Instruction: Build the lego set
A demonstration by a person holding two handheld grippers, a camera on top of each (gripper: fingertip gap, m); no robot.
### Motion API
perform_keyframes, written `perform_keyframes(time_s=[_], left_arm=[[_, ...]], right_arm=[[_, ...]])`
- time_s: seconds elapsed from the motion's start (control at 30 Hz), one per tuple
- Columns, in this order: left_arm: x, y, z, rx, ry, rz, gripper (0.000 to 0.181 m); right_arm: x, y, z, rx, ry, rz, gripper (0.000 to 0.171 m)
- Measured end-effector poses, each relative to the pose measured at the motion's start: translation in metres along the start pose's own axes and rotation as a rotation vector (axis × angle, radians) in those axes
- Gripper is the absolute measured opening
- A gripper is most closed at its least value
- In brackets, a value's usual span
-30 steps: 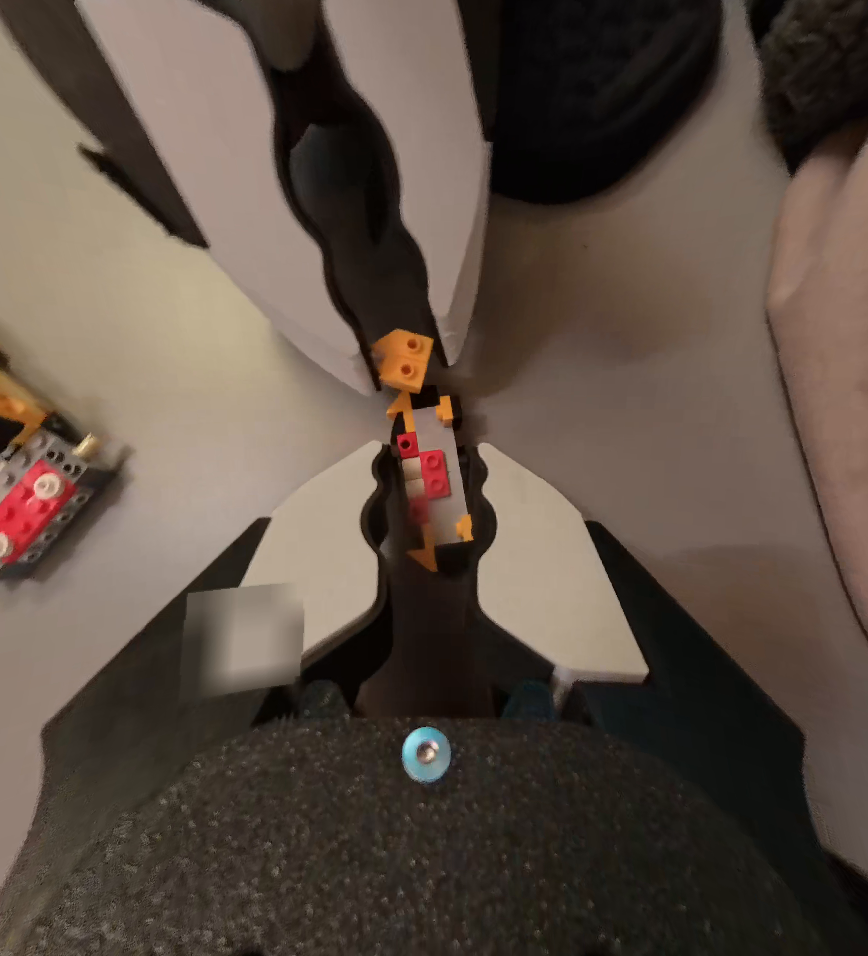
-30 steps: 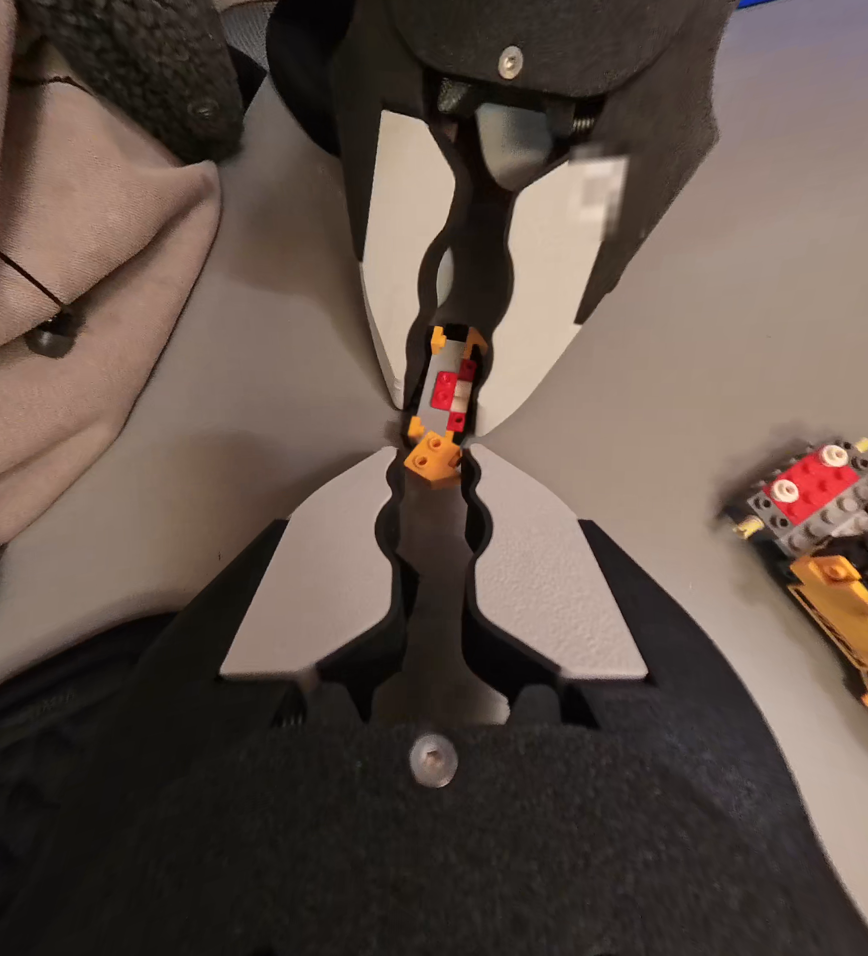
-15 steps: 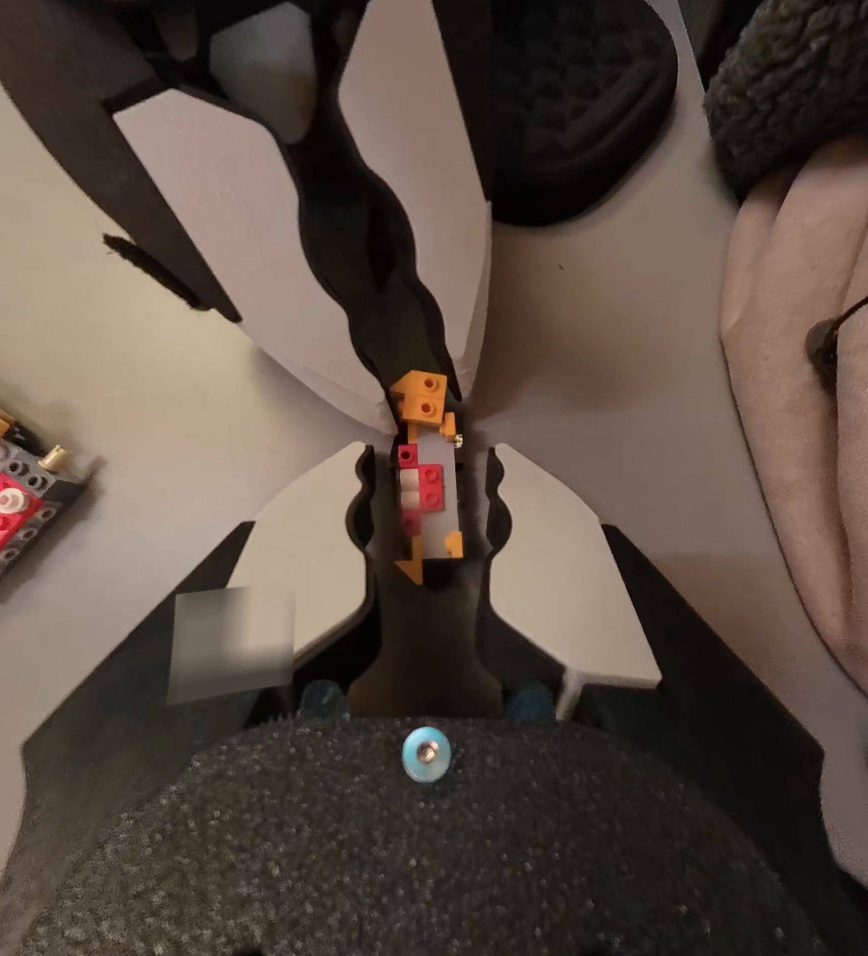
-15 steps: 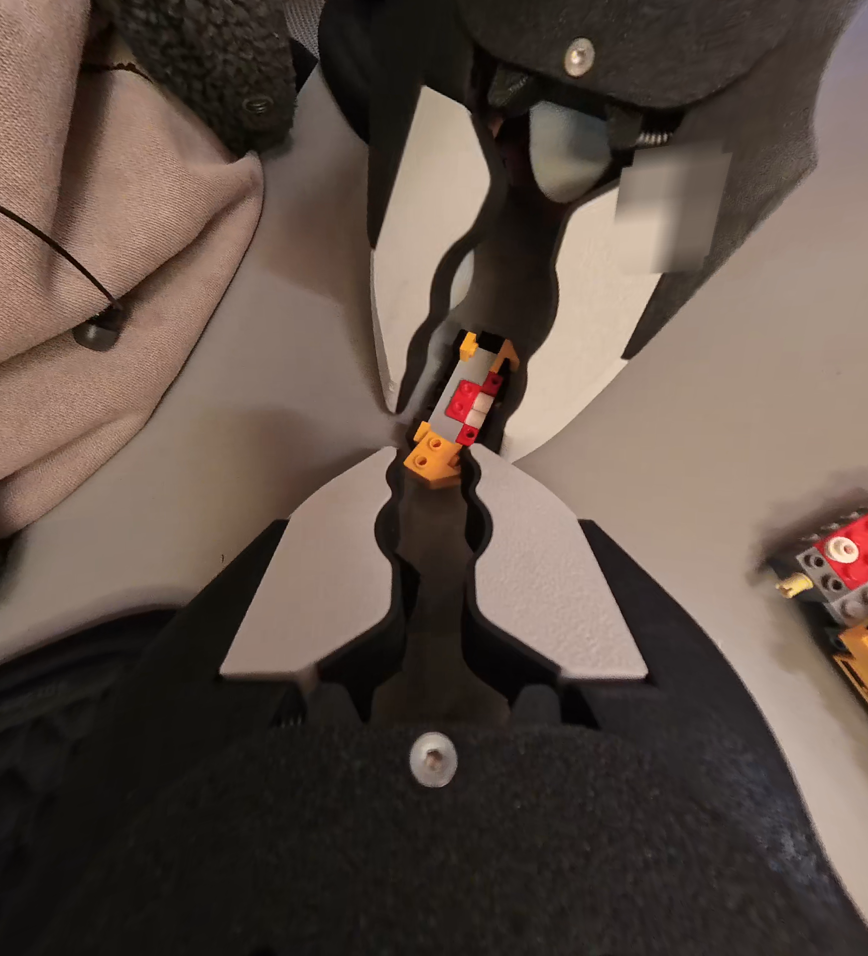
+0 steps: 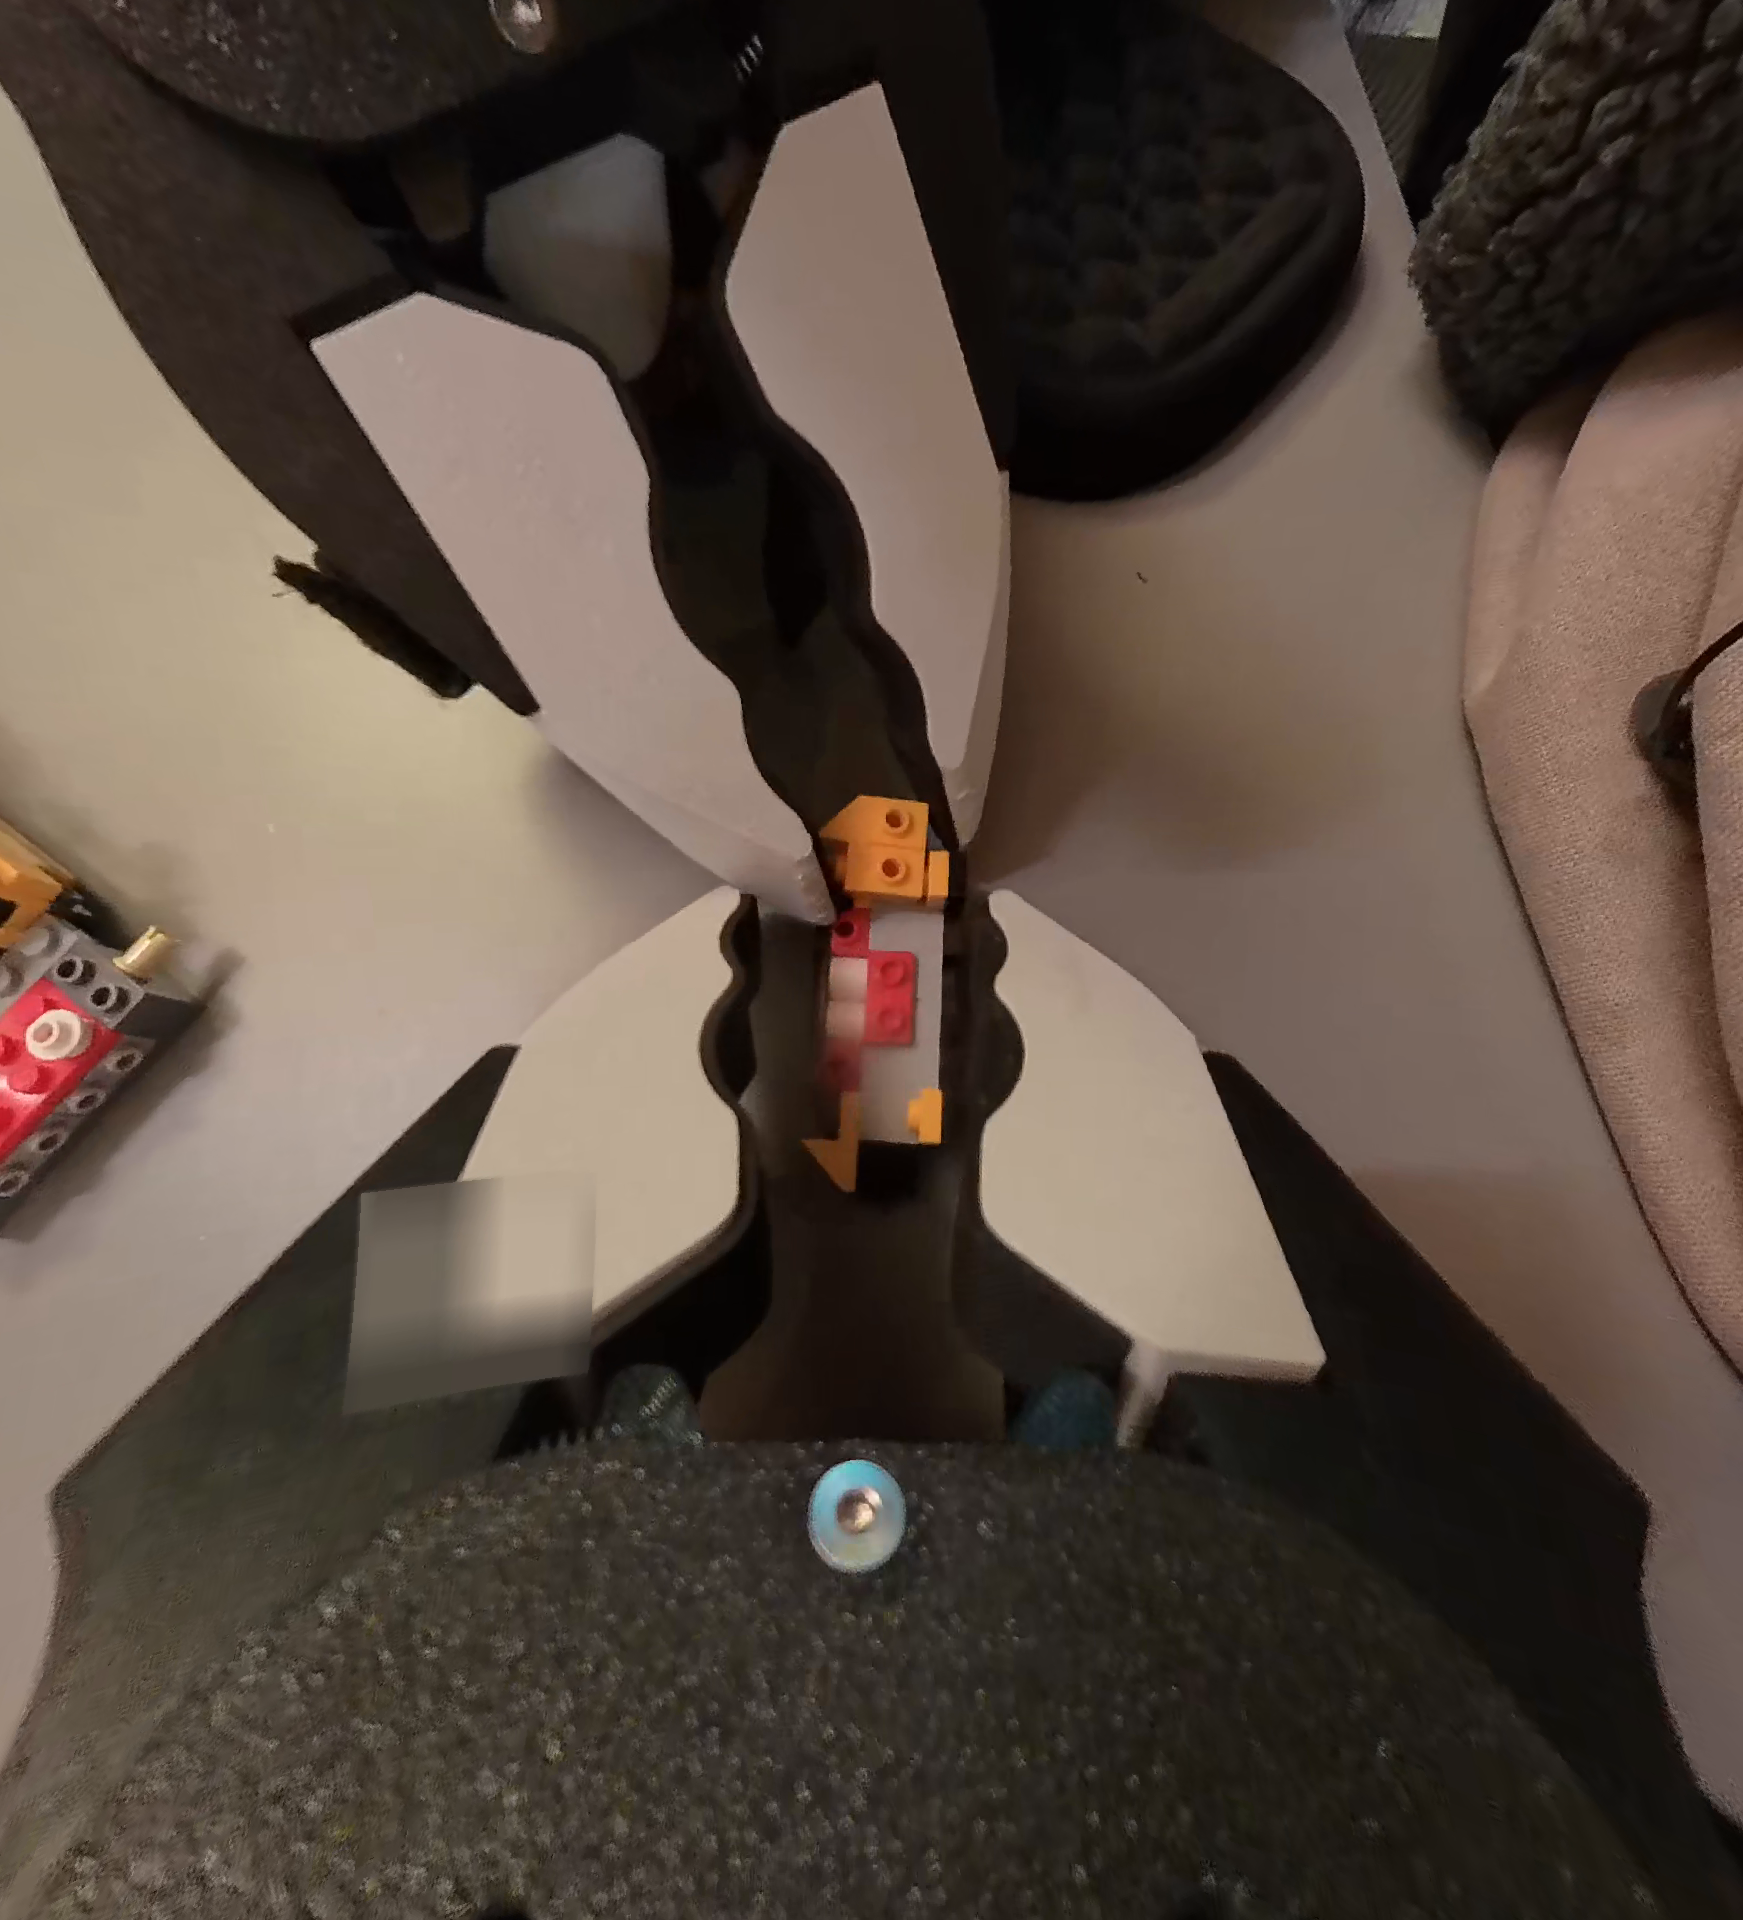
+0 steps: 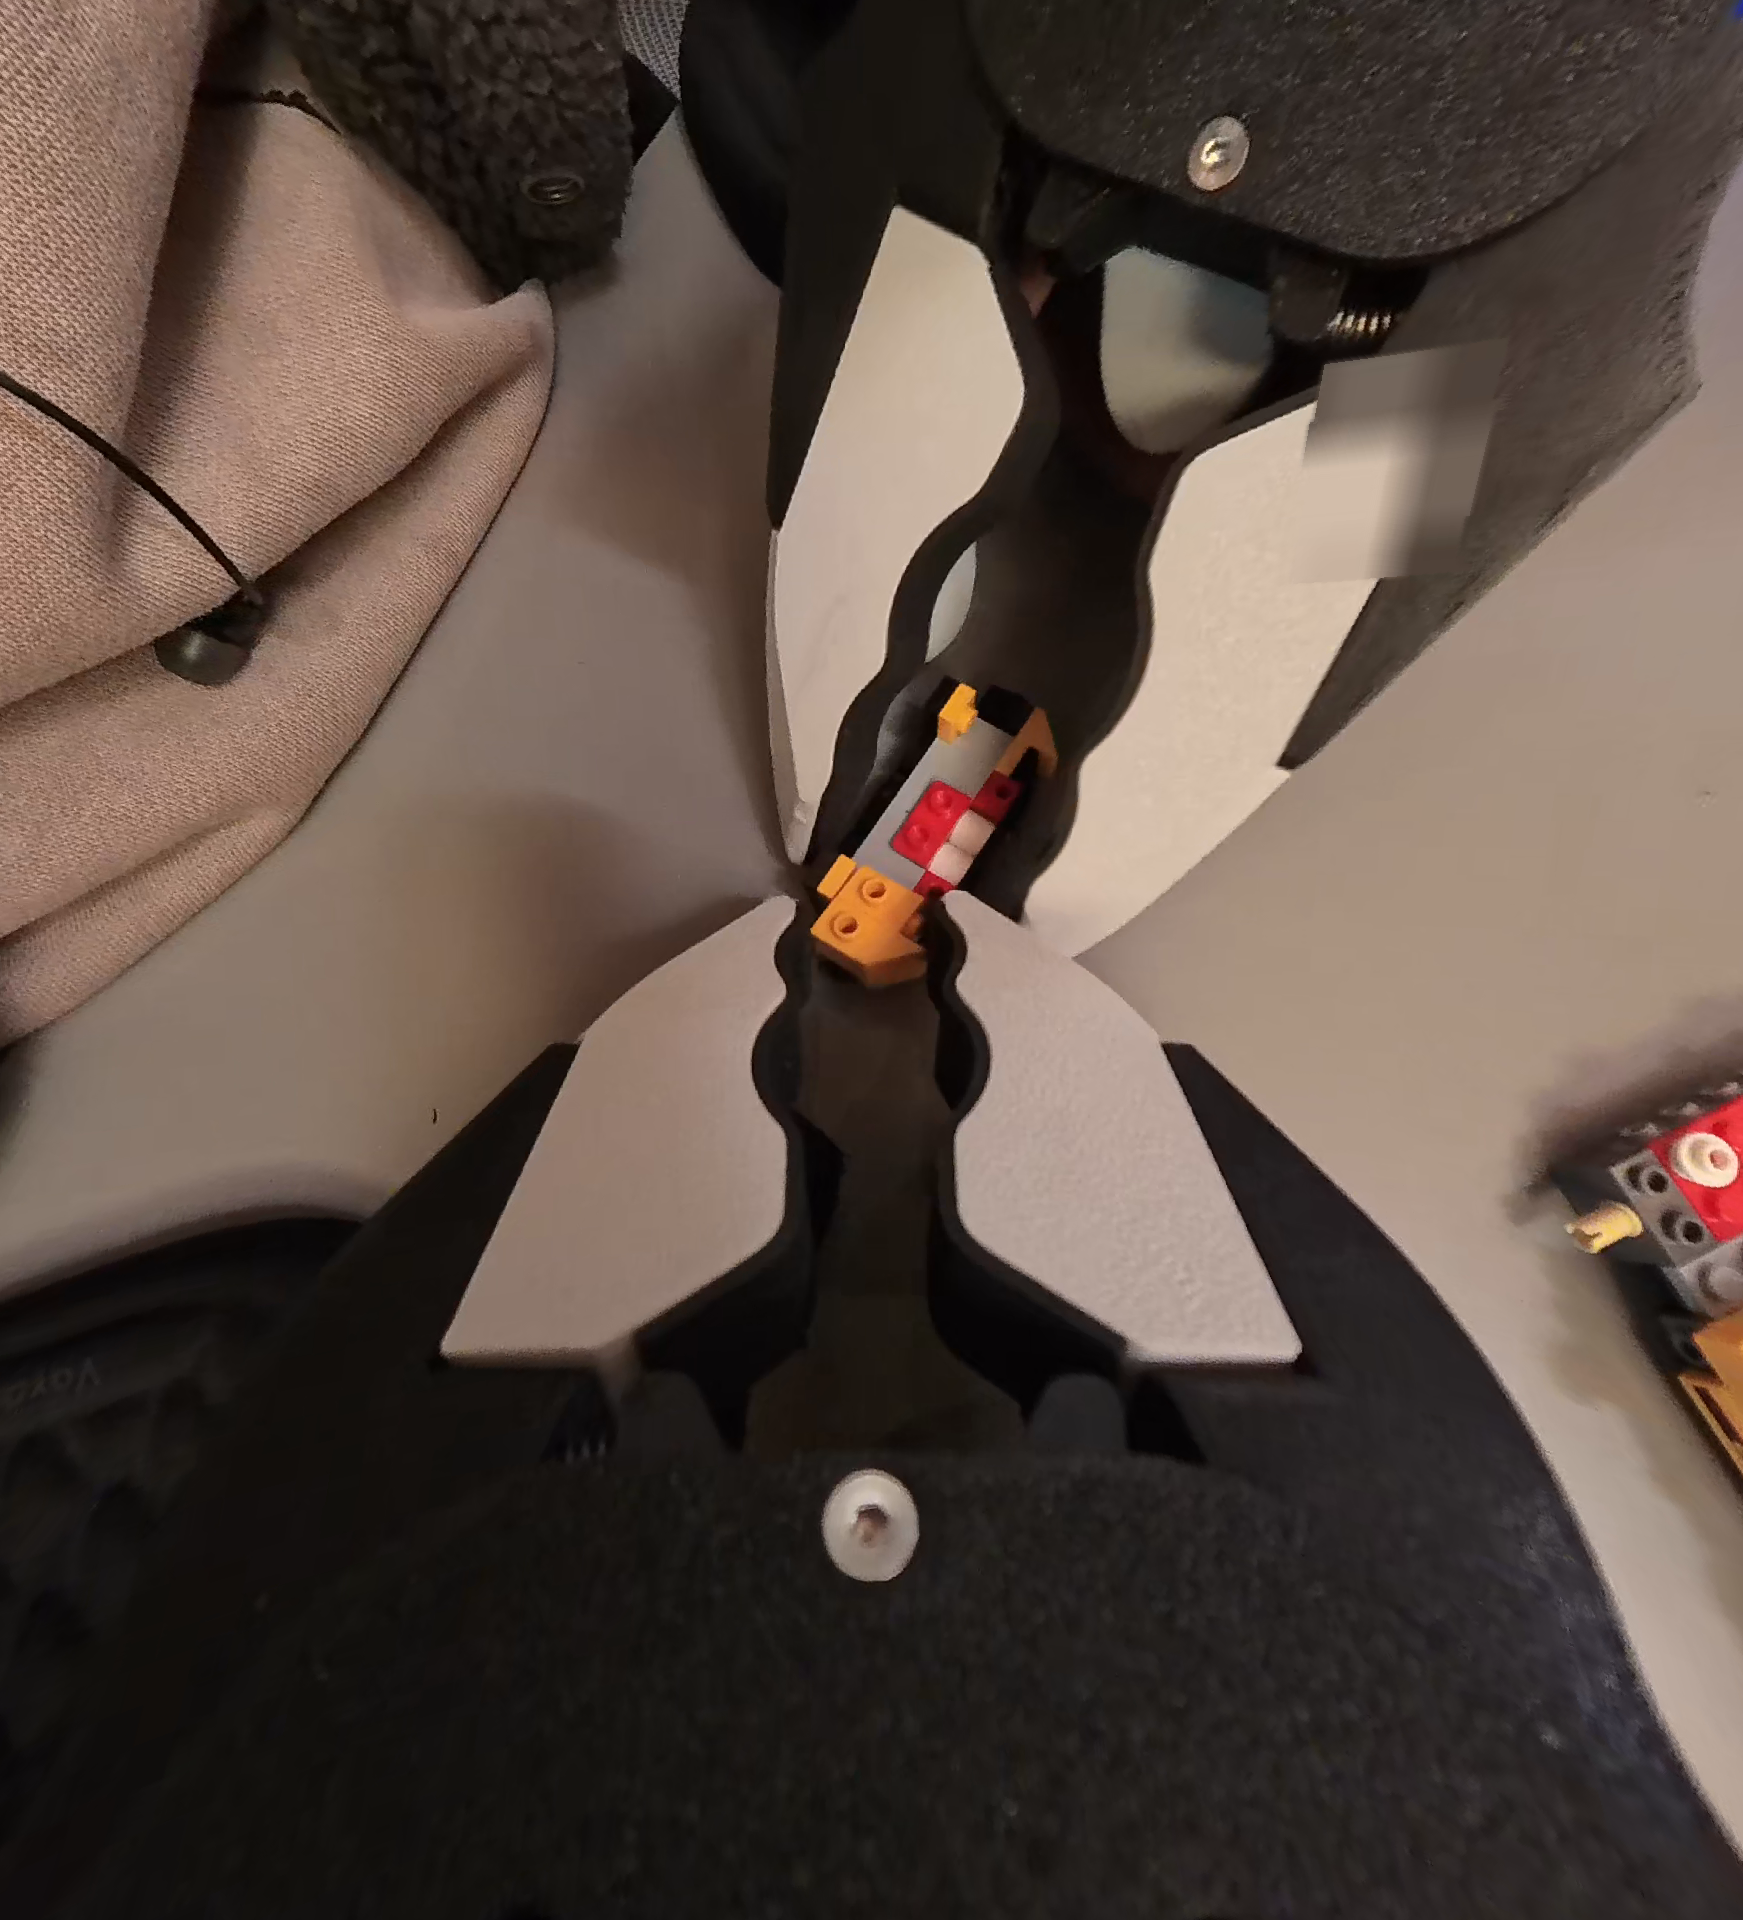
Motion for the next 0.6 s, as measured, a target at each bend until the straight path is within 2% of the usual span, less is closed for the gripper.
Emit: perform_keyframes(time_s=[0.6], left_arm=[[0.001,0.001,-0.008,-0.052,-0.016,-0.026,0.035]], right_arm=[[0.0,-0.002,0.013,0.075,0.017,0.018,0.027]])
Point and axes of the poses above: each gripper's, where its closed fingertips meet, y back along the fingers, x out of its underside, z = x × y across the jaws, the point moved 9 cm from there along y, back along the fingers, and after that the axes turned 11 degrees about -x, right-handed, at the moved point
